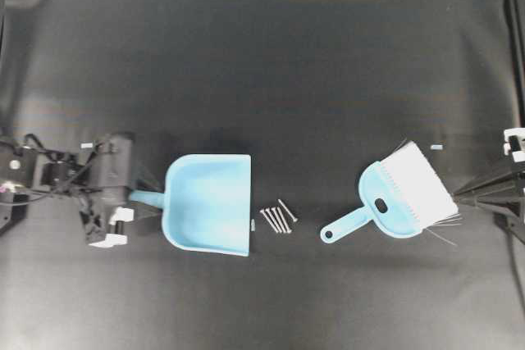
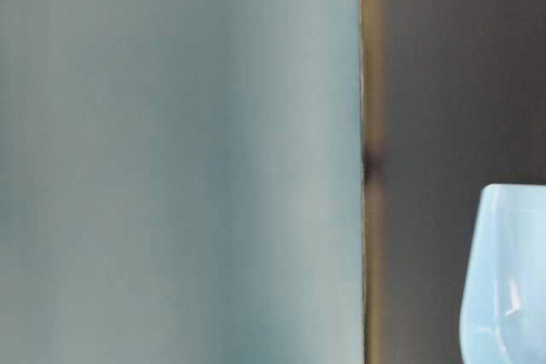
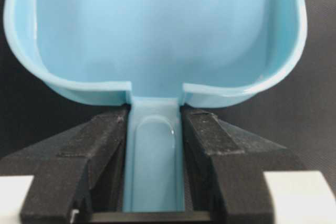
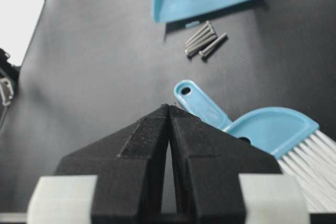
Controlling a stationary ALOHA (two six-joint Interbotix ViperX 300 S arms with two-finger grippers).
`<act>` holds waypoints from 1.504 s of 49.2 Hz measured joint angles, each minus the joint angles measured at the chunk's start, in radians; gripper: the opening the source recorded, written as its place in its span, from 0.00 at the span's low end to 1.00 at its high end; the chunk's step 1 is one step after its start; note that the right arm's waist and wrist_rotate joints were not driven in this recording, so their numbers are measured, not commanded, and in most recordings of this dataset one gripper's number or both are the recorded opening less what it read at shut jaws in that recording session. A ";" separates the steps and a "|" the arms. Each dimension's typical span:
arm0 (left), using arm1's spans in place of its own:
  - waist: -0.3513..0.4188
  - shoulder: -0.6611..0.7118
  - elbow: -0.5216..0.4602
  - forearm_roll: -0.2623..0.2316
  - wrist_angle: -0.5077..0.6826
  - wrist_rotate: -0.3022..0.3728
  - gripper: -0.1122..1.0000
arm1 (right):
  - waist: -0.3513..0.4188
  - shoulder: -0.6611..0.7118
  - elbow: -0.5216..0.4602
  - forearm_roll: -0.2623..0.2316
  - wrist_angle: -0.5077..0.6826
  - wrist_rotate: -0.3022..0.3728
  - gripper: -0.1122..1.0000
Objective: Hold the dustpan with the left arm, while a human hand uses a hand brush to gather screws into the dustpan.
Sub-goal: 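Hold the dustpan steady with the left gripper while screws are brushed in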
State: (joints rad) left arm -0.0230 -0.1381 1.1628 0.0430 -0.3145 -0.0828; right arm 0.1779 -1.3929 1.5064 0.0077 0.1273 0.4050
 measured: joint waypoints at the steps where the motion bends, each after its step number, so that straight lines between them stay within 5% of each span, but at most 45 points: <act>1: 0.000 -0.005 0.008 -0.002 -0.017 0.000 0.38 | 0.000 -0.003 0.002 0.000 0.000 -0.002 0.10; 22: 0.002 -0.002 0.038 0.000 -0.095 -0.006 0.38 | 0.000 -0.037 0.002 0.000 0.012 -0.002 0.10; 38: 0.012 0.067 -0.061 -0.002 0.057 0.005 0.38 | 0.000 -0.038 0.003 0.000 0.012 -0.002 0.10; 60: 0.014 0.066 -0.066 0.000 0.091 -0.002 0.38 | 0.000 -0.038 0.003 0.000 0.012 -0.002 0.10; 74: 0.014 0.031 -0.118 0.000 0.282 0.003 0.38 | 0.000 -0.038 0.003 0.000 0.011 0.000 0.10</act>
State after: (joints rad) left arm -0.0092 -0.1074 1.0446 0.0430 -0.0322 -0.0798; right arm 0.1779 -1.4312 1.5094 0.0077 0.1381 0.4050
